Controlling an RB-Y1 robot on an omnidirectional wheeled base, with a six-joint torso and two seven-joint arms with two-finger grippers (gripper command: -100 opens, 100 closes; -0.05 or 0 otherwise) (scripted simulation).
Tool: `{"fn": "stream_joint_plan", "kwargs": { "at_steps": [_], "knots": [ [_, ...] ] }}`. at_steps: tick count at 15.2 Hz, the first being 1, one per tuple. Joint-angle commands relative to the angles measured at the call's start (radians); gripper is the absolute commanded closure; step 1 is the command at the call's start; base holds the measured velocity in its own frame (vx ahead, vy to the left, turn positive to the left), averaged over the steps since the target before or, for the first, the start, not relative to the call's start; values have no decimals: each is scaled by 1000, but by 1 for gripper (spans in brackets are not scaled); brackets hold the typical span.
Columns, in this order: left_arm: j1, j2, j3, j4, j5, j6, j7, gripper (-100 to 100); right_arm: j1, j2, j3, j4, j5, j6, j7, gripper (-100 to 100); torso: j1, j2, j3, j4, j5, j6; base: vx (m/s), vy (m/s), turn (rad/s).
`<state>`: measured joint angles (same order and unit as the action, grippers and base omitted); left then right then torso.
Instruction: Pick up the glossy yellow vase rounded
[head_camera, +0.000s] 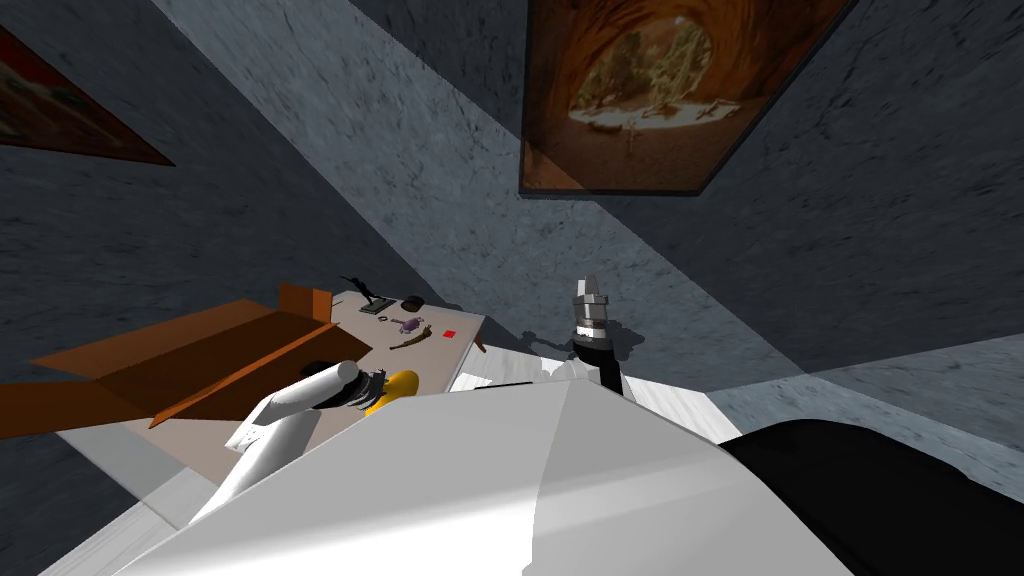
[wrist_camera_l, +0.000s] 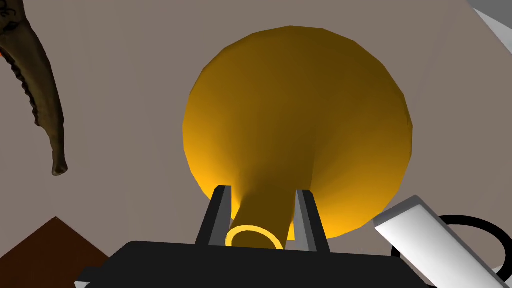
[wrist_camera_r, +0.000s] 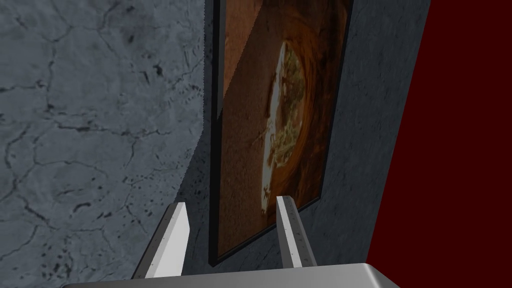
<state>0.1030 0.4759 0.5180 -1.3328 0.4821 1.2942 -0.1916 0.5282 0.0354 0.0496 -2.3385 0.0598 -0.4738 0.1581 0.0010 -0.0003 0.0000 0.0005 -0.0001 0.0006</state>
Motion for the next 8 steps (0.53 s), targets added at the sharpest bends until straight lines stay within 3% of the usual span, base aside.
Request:
{"fn": "stream_joint_plan", "kwargs": {
  "at_steps": [1, 3, 4, 7, 8],
  "knots": [
    [0, 0, 0, 0, 0, 0, 0, 100, 0, 0, 0, 0, 0, 0, 0, 0, 0, 0, 0, 0, 0, 0, 0, 0, 0],
    [0, 0, 0, 0, 0, 0, 0, 100, 0, 0, 0, 0, 0, 0, 0, 0, -1, 0, 0, 0, 0, 0, 0, 0, 0],
    [7, 9, 12, -31, 8, 29, 0, 100, 0, 0, 0, 0, 0, 0, 0, 0, -1, 0, 0, 0, 0, 0, -3, -20, 9],
    [13, 20, 24, -57, 16, 60, -1, 100, 0, 0, 0, 0, 0, 0, 0, 0, -4, 1, 1, 1, -2, -1, 0, -38, 19],
    [11, 14, 18, -49, 12, 47, 2, 100, 0, 0, 0, 0, 0, 0, 0, 0, -5, 1, 1, 1, -2, -1, 2, -23, 9]
  ]
}}
